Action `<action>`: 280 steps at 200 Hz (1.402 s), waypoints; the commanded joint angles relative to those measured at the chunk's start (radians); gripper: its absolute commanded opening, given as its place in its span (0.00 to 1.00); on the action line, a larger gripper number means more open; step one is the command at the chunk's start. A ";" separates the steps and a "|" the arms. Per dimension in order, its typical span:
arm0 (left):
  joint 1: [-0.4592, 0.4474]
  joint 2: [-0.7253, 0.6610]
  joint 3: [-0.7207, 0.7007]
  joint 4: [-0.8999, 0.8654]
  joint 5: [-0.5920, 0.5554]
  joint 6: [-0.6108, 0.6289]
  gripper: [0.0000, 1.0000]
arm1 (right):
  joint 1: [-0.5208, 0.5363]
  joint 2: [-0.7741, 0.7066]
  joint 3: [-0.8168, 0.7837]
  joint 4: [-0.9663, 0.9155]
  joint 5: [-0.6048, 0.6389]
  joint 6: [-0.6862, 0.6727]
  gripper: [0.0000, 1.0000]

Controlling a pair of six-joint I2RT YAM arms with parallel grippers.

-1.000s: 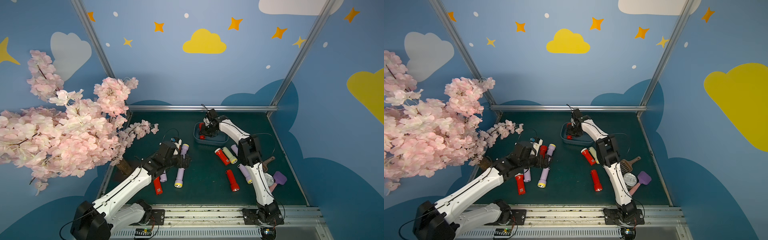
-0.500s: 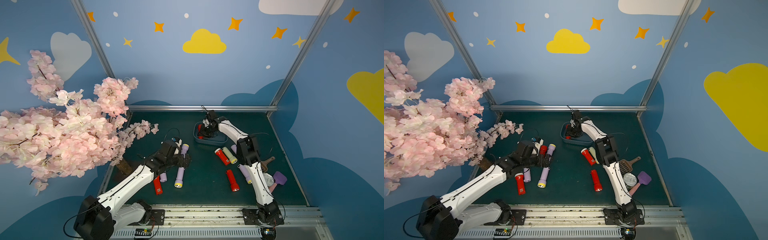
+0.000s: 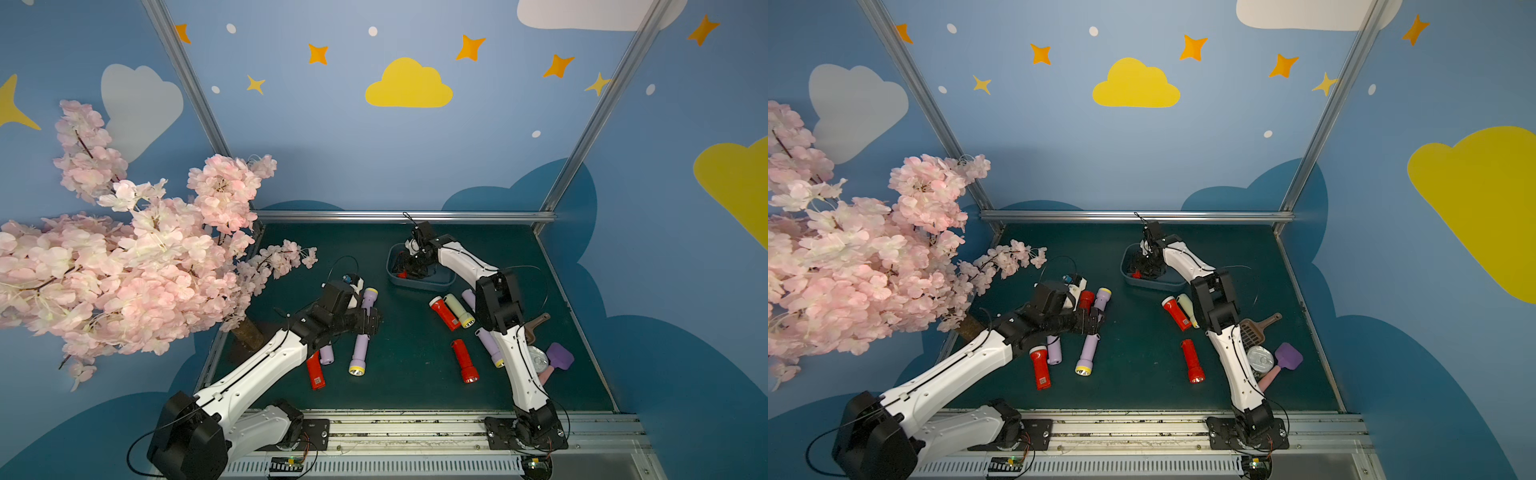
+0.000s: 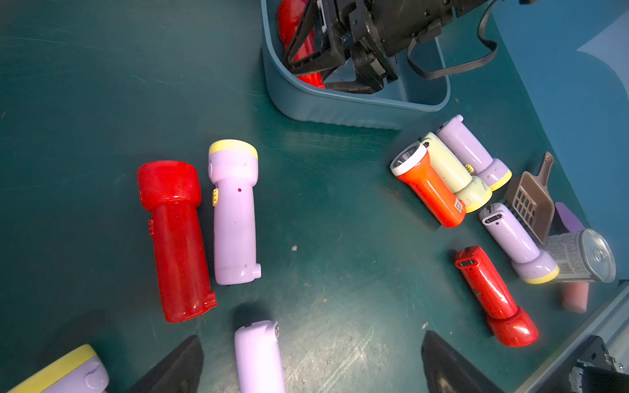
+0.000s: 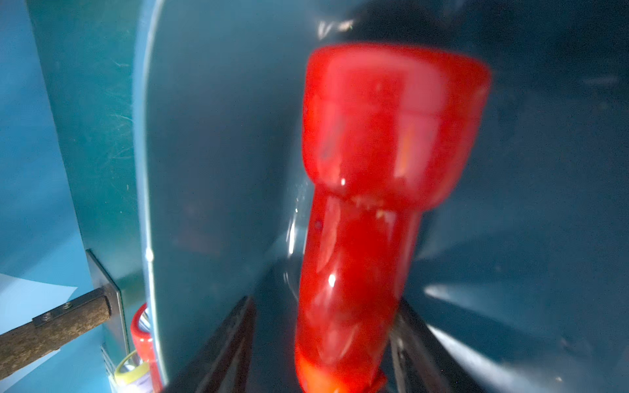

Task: Put the flashlights into the storage boxes
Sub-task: Place the flashlight at the storage box, then pick up the flashlight from the center of the board.

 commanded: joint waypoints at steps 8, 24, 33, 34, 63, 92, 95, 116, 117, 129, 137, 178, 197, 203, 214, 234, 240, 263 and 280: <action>0.005 -0.035 0.016 0.007 0.003 0.009 0.99 | 0.002 -0.156 -0.040 0.038 0.043 -0.035 0.64; 0.005 -0.044 0.017 0.005 0.004 0.008 0.99 | 0.001 -0.198 -0.038 0.021 0.061 -0.056 0.65; 0.006 -0.047 0.016 0.005 0.007 0.007 0.99 | -0.001 -0.221 -0.030 0.004 0.072 -0.071 0.66; 0.005 -0.048 0.016 0.005 0.008 0.007 0.99 | 0.000 -0.224 -0.029 0.001 0.074 -0.072 0.65; 0.005 -0.062 0.019 0.005 0.027 -0.002 0.99 | 0.001 -0.306 -0.044 -0.049 0.100 -0.120 0.64; -0.010 -0.082 0.016 -0.011 0.040 -0.016 0.99 | 0.009 -0.429 -0.168 -0.075 0.133 -0.162 0.61; -0.015 -0.085 0.019 -0.013 0.042 -0.015 0.99 | 0.012 -0.442 -0.189 -0.075 0.140 -0.164 0.61; -0.058 -0.101 0.017 -0.030 0.040 -0.021 0.99 | 0.020 -0.551 -0.346 -0.064 0.173 -0.185 0.59; -0.059 -0.103 0.016 -0.030 0.040 -0.022 0.99 | 0.020 -0.556 -0.356 -0.063 0.174 -0.185 0.59; -0.091 -0.112 0.013 -0.033 0.039 -0.030 0.99 | 0.026 -0.615 -0.450 -0.054 0.186 -0.189 0.57; -0.113 -0.116 0.008 -0.032 0.037 -0.043 0.99 | 0.030 -0.654 -0.513 -0.046 0.193 -0.189 0.57; -0.239 -0.117 -0.010 -0.013 -0.017 -0.097 0.99 | 0.060 -0.833 -0.788 -0.026 0.269 -0.193 0.54; -0.309 -0.106 -0.007 -0.004 -0.069 -0.108 0.99 | 0.061 -0.892 -0.875 -0.016 0.302 -0.197 0.55; -0.335 -0.099 -0.005 0.000 -0.084 -0.110 0.99 | 0.061 -0.905 -0.901 -0.014 0.315 -0.199 0.55; -0.381 -0.083 -0.004 0.012 -0.111 -0.112 0.99 | 0.059 -0.925 -0.940 -0.006 0.331 -0.203 0.55; -0.458 -0.033 0.007 0.024 -0.142 -0.119 0.99 | 0.059 -0.940 -0.998 0.013 0.343 -0.205 0.55; -0.482 -0.013 0.014 0.025 -0.152 -0.120 0.99 | 0.058 -0.941 -1.012 0.020 0.346 -0.205 0.55; -0.562 0.056 0.052 0.018 -0.183 -0.118 0.99 | 0.056 -0.941 -1.060 0.048 0.363 -0.204 0.55; -0.599 0.100 0.085 0.003 -0.202 -0.112 0.99 | 0.050 -0.944 -1.093 0.079 0.374 -0.203 0.55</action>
